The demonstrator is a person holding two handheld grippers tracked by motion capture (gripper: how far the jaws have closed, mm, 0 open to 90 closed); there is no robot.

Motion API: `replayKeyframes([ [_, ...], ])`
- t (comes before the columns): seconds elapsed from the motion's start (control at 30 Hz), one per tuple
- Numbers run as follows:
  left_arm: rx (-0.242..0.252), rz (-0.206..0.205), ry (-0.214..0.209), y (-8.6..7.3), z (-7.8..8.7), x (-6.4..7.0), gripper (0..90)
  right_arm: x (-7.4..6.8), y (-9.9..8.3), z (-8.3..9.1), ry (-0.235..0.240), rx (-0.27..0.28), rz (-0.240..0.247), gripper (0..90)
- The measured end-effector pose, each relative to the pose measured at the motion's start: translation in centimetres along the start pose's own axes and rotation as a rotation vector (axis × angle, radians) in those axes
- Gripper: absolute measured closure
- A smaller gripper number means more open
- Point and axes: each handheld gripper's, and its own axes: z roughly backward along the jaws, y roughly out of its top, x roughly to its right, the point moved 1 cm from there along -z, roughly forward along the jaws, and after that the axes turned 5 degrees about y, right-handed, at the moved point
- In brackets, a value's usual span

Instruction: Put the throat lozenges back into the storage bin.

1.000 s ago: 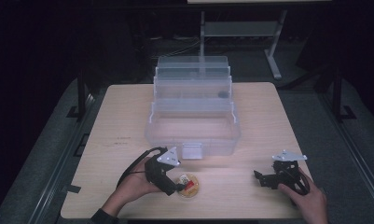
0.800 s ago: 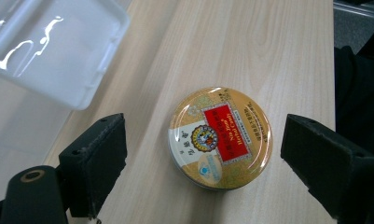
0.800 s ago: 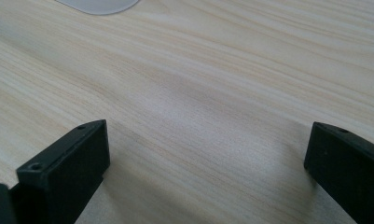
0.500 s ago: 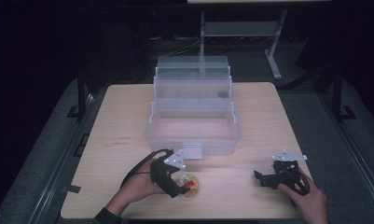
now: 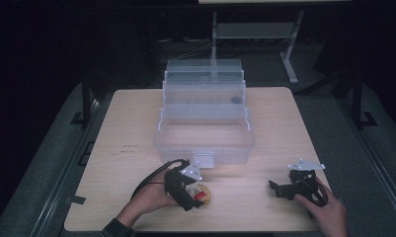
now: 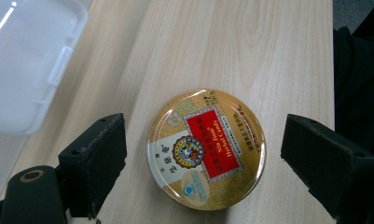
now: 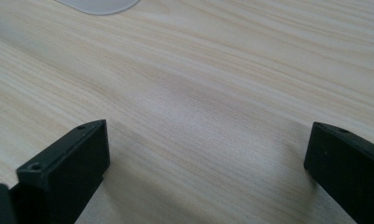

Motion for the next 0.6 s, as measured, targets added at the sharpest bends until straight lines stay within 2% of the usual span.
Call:
replayKeyframes([
  [0.33,-0.038,-0.005,-0.014,0.3,-0.8,0.1,13.4,0.0,0.0,0.0,0.0,0.0,0.0,0.0],
  [0.6,-0.086,-0.025,-0.017,0.8,-1.6,0.2,13.3,0.0,0.0,0.0,0.0,0.0,0.0,0.0],
])
